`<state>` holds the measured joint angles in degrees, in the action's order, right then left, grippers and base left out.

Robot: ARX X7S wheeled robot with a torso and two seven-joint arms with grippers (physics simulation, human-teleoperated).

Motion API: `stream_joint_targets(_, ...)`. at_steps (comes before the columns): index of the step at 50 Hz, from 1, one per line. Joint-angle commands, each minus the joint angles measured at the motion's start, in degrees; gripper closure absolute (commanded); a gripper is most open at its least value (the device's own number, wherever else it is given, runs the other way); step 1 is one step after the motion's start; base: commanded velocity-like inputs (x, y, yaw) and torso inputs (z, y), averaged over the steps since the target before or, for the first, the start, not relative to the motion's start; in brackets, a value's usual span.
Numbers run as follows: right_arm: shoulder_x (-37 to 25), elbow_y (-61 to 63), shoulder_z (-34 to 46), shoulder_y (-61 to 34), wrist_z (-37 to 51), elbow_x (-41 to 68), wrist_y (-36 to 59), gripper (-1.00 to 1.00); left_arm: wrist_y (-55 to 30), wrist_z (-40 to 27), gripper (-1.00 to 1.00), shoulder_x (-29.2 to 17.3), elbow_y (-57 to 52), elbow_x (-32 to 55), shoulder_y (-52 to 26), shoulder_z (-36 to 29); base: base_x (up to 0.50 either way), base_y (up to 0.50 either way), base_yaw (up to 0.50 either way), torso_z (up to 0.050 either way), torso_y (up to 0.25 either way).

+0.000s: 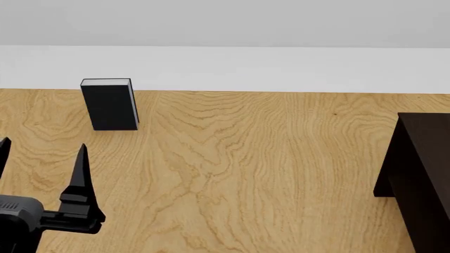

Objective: Pick up the book on the right and place it on the cabinet shelf.

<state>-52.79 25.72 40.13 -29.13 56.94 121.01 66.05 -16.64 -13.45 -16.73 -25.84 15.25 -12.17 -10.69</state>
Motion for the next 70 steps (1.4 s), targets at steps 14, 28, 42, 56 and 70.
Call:
stream_joint_targets(14,-4.16,7.70,1.05,0.53,5.61,5.27,-2.36,1.00,-0.29,-0.62,-1.00,-0.62,-0.56,1.30,-0.16,0.58,0.00,0.00,0.00,0.000,0.000)
stream_joint_targets(28,-8.78,18.03,2.71,-5.60,17.05,16.34,-6.85,1.00,-0.17,-0.94,-1.00,-0.81,-0.59,1.35,-0.16,0.21,0.00,0.00,0.00,0.000,0.000)
stream_joint_targets(42,-14.08,24.33,1.39,-11.77,22.48,25.20,-10.44,1.00,0.17,-1.15,-1.00,-1.15,-0.46,1.96,-0.24,0.62,0.00,0.00,0.00,0.000,0.000)
stream_joint_targets(56,-18.78,20.93,-0.99,-21.51,26.16,31.42,-9.20,1.00,-0.02,-1.52,-1.00,-1.44,-0.91,2.62,-0.21,0.86,0.00,0.00,0.00,0.000,0.000)
stream_joint_targets(70,-14.82,9.04,-0.87,-31.23,26.90,31.04,-2.63,1.00,0.10,-1.78,-1.00,-1.61,-0.57,2.87,-0.38,0.77,0.00,0.00,0.00,0.000,0.001)
